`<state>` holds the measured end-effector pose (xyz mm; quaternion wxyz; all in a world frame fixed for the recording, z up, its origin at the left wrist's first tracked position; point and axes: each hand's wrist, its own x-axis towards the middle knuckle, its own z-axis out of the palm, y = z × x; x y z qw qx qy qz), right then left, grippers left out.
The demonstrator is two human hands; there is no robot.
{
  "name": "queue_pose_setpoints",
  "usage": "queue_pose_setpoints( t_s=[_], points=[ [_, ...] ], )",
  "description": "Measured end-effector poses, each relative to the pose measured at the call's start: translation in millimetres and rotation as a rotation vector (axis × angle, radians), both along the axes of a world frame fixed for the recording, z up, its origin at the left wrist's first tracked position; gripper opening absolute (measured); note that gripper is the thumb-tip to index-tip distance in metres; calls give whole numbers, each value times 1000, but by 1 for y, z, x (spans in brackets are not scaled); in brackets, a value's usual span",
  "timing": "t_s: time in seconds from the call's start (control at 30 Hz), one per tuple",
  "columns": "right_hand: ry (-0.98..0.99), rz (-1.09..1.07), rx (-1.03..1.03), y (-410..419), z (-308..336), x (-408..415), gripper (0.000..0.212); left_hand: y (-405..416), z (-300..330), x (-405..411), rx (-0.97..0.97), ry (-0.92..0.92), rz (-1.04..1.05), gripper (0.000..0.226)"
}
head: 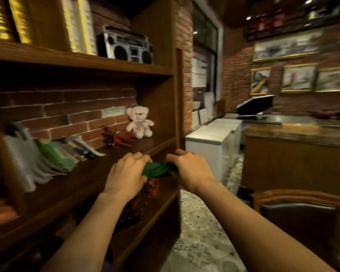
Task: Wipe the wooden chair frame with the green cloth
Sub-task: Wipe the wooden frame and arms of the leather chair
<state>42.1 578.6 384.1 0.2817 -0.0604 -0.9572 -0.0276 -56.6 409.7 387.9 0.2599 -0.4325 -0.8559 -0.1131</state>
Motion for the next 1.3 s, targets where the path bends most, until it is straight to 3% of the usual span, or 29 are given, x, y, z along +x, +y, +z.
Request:
queue_pose_setpoints(
  t_s=[0.3,0.67,0.97,1.13,1.3],
  points=[
    [24,-277,14,153,-7,131,26,187,-11,86,26,-30,-322,40],
    [-56,-416,-95,247,-65,203,27,308,-77,132,-26,-93,-489,39],
    [-220,-463,-235,293,-183,165,42,359,-197,93,-163,-292,-533,43],
    [-340,-514,-359,310,-268,139,37,378,-286,66,-252,-426,-548,46],
    [-483,-530,-474,319,-356,129,46,391,-380,58,-374,-539,-546,41]
  ],
)
